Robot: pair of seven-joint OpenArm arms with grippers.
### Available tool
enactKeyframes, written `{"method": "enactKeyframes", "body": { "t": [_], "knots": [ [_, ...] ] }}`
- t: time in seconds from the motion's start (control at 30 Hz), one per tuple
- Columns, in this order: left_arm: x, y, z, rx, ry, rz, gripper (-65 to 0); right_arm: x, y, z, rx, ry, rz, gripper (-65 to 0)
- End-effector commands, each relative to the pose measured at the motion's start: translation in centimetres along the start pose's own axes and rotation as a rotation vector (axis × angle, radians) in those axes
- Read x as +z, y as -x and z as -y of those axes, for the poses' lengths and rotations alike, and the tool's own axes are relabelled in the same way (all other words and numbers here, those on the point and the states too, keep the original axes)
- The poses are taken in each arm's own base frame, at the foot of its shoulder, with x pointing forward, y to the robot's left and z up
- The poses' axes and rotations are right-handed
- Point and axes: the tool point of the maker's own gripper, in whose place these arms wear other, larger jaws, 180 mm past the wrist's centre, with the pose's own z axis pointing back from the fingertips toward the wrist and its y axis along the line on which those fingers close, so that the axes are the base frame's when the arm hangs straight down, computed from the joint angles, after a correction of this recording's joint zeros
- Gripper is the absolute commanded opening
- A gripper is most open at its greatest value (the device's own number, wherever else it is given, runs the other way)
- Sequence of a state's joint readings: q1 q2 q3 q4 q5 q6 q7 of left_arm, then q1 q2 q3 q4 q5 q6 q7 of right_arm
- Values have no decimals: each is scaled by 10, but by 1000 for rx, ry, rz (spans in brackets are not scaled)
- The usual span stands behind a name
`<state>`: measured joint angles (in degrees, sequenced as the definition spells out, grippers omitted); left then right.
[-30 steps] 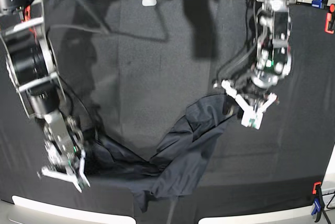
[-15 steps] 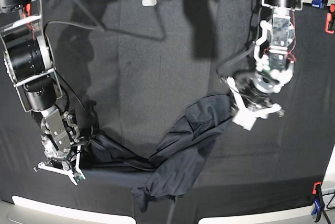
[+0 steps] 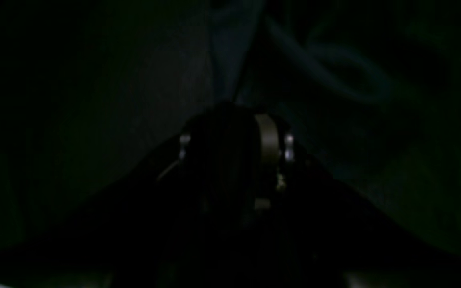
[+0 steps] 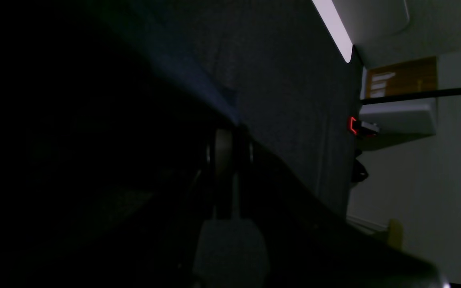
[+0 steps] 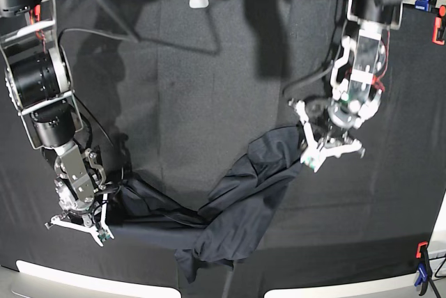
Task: Layout the t-shirt on the table in an organized manner, then fold the t-shirt properly
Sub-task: 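Lift the shirt high with both grippers and swing it flat onto the table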
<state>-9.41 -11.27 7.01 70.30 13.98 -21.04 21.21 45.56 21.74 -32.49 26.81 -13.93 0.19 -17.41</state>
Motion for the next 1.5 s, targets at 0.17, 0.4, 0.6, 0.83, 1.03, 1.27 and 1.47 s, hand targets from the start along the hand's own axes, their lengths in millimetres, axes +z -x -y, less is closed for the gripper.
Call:
{"method": "enactKeyframes", "body": {
  "t": [0.17,0.4,0.6,0.83,1.03,1.27,1.47],
  "knots": [
    [0,-11,-10,8,-19,17,-650,5,-28,34,-20,68,67,-650],
    [20,-17,-51,175,-252,43,-650,20,-40,62,-41,124,39,-650],
    [96,-69,-76,175,-410,265,-650,49,-50,103,-40,208,84,-650],
    [187,-97,-134,299,-585,401,-650,112,-60,150,19,328,208,-650],
    [244,-90,-166,327,-732,448,-650,187,-85,196,65,502,316,-650],
    [286,-79,-187,339,-835,462,-650,220,-82,235,-19,590,340,-650],
    [300,-72,-198,346,-889,455,-650,220,-78,239,-43,588,326,-650]
  ]
}}
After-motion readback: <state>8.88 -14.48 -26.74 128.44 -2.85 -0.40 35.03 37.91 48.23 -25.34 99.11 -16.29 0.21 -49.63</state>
